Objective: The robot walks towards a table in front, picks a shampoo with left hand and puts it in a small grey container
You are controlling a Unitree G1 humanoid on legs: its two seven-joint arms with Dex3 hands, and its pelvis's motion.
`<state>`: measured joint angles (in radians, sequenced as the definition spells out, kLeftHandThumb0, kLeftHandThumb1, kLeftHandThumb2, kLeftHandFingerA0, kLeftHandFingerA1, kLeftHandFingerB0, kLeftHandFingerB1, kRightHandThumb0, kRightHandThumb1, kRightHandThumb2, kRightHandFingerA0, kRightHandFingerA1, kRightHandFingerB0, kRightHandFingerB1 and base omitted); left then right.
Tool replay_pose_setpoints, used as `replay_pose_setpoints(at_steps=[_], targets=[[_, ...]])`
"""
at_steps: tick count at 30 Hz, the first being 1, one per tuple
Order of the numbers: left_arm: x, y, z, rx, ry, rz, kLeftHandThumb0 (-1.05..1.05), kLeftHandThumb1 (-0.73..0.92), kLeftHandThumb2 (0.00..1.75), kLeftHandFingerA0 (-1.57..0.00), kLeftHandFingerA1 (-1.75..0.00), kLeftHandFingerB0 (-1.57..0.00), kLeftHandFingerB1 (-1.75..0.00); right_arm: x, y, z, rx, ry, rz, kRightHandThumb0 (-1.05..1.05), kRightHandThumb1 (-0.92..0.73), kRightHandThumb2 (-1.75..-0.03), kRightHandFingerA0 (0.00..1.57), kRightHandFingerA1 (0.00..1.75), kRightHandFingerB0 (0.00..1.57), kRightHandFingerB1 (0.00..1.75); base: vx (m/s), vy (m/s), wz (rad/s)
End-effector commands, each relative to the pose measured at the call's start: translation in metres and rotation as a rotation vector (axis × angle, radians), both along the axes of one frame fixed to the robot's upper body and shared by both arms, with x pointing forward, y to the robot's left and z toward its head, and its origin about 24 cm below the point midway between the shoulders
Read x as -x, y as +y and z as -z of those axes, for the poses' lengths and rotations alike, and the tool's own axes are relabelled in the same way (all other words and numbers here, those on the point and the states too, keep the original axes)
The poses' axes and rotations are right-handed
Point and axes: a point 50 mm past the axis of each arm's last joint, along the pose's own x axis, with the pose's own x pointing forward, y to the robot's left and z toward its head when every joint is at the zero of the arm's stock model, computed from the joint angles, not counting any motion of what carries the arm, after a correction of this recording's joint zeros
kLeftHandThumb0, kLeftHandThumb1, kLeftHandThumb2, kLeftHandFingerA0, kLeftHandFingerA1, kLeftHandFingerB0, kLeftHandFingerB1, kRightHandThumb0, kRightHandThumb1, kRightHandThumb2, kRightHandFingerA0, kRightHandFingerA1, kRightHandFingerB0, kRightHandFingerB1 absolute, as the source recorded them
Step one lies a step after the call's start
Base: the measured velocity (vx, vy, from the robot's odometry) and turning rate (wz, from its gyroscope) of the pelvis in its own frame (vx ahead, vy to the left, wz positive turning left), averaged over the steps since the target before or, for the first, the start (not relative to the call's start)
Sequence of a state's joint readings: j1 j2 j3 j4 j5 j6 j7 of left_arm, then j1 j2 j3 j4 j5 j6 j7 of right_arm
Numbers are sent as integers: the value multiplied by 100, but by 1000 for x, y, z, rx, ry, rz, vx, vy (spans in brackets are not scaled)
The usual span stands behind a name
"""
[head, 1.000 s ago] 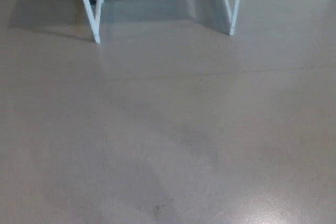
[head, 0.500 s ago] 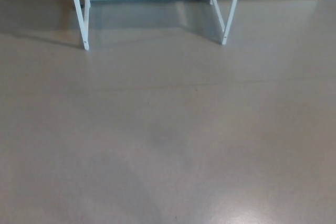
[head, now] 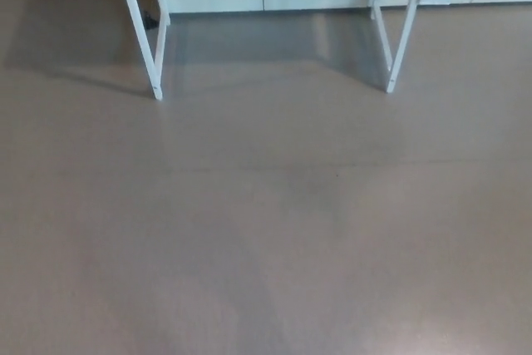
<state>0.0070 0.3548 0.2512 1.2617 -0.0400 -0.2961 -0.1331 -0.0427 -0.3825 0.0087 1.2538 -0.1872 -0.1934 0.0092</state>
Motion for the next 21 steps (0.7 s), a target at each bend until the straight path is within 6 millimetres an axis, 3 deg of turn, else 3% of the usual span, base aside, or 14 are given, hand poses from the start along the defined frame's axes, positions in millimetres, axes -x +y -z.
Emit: replay_pose_setpoints(at_steps=[1,5,6,9,10,15,16,21], targets=[[3,7,-4,-17,12,3,-22,60,58,-58,-46,-43,-39,4,-2,1,2,10,16,-25,-68,-60,71,50,48,39,295,-51,-4],[0,7,-5,-28,10,26,-22,61,58,-62,-47,-43,-38,2,-1,0,3,2,15,-24,-68,-60,72,51,48,40,314,57,-17],[0,8,-5,-35,15,35,-32,53,70,-59,-54,-39,-45,2,-1,1,1,6,16,-24,-68,-60,70,51,48,39,315,126,-22],[-1,8,-6,-47,22,43,-31,53,69,-59,-53,-40,-45,4,-1,1,-4,7,18,-23,-68,-60,70,51,48,40,505,177,-23],[-2,9,-6,-22,11,18,-18,66,59,-57,-45,-43,-37,3,-1,1,-4,5,20,-23,-67,-60,71,52,49,40,537,209,-63],[-1,9,-5,1,14,-8,-17,65,59,-55,-45,-43,-38,3,0,2,-6,16,15,-26,-68,-60,72,51,49,39,426,154,-9],[-3,9,-5,6,12,-8,-22,60,65,-52,-48,-40,-42,3,1,2,-4,16,11,-26,-68,-60,72,50,49,39,331,125,8],[8,9,-2,-14,57,10,-18,65,59,-56,-46,-43,-38,19,1,7,-9,46,24,-26,-67,-60,71,51,49,40,404,-7,15]])
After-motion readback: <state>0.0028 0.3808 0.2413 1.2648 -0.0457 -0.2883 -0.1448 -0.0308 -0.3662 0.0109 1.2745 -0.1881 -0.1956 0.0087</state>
